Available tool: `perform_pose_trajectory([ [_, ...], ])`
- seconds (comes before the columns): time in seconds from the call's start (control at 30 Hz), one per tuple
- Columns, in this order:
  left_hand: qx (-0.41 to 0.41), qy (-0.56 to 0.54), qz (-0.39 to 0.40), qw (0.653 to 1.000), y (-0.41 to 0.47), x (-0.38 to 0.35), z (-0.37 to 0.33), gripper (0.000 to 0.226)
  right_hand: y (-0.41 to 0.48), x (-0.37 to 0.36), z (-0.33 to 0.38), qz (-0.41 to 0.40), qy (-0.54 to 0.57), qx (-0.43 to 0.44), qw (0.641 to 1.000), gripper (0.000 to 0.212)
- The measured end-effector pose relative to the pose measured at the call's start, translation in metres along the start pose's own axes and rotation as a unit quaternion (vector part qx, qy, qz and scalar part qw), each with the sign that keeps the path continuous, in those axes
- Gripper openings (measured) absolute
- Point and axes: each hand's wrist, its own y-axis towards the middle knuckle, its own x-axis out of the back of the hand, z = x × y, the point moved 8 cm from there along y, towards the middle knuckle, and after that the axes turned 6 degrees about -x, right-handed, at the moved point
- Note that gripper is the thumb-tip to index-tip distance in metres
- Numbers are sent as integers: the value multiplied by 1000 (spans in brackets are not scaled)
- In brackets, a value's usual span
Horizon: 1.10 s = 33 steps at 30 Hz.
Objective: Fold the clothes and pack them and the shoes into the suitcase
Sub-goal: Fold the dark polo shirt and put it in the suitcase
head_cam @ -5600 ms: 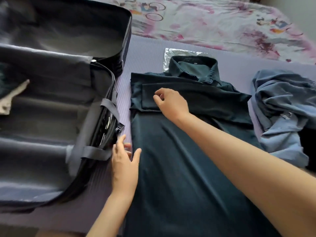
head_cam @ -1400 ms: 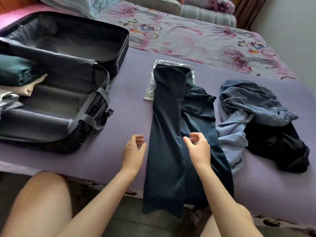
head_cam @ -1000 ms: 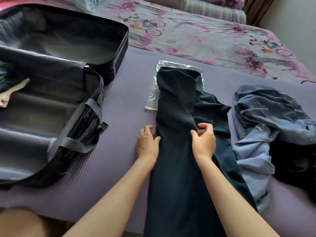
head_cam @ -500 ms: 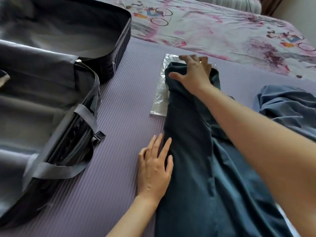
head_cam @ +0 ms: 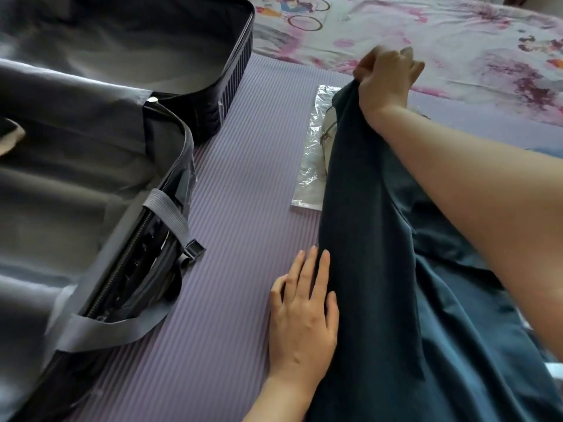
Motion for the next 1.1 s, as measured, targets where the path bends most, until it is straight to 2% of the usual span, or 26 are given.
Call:
perform_pose_trajectory([
  [0.13, 1, 7, 2, 1000, 1, -1, -1, 53, -6, -8, -6, 42, 37, -9, 998, 16],
  [0.2, 1, 8, -1, 1000, 1, 1, -1, 52, -15, -12, -5, 72, 24, 22, 997, 24],
  [0.3, 2, 8, -2, 1000, 1, 1, 0, 52, -39, 6, -18, 68, 58, 56, 994, 32],
  [0.4, -2, 13, -3, 1000, 2, 2, -1, 52, -101, 37, -37, 102, 94, 113, 984, 39],
  [0.53, -6, 33, 0, 999, 3, 4, -3, 52, -216, 58, -82, 128, -68, 206, 968, 53],
  [0.6, -8, 41, 4, 999, 3, 5, -4, 52, -255, 41, -114, 191, -175, 229, 938, 55],
  [0.67, -13, 52, 12, 999, 4, 5, -4, 52, -269, 23, -147, 262, -239, 198, 914, 57],
  [0.73, -27, 69, 24, 997, 3, 6, -6, 53, -268, 14, -165, 311, -250, 148, 905, 65],
  [0.87, -47, 85, 41, 994, -1, 12, -4, 50, -264, 23, -153, 337, -194, 158, 908, 63],
  [0.97, -15, 16, 43, 999, 0, 23, -6, 46, -263, 56, -161, 285, -90, 96, 950, 57],
  [1.03, -7, -14, 24, 1000, 6, 34, -15, 44, -264, 91, -187, 200, -33, 3, 979, 55],
  [1.1, -23, -34, -6, 999, 17, 46, -32, 40, -274, 126, -224, 113, -30, -98, 988, 47],
])
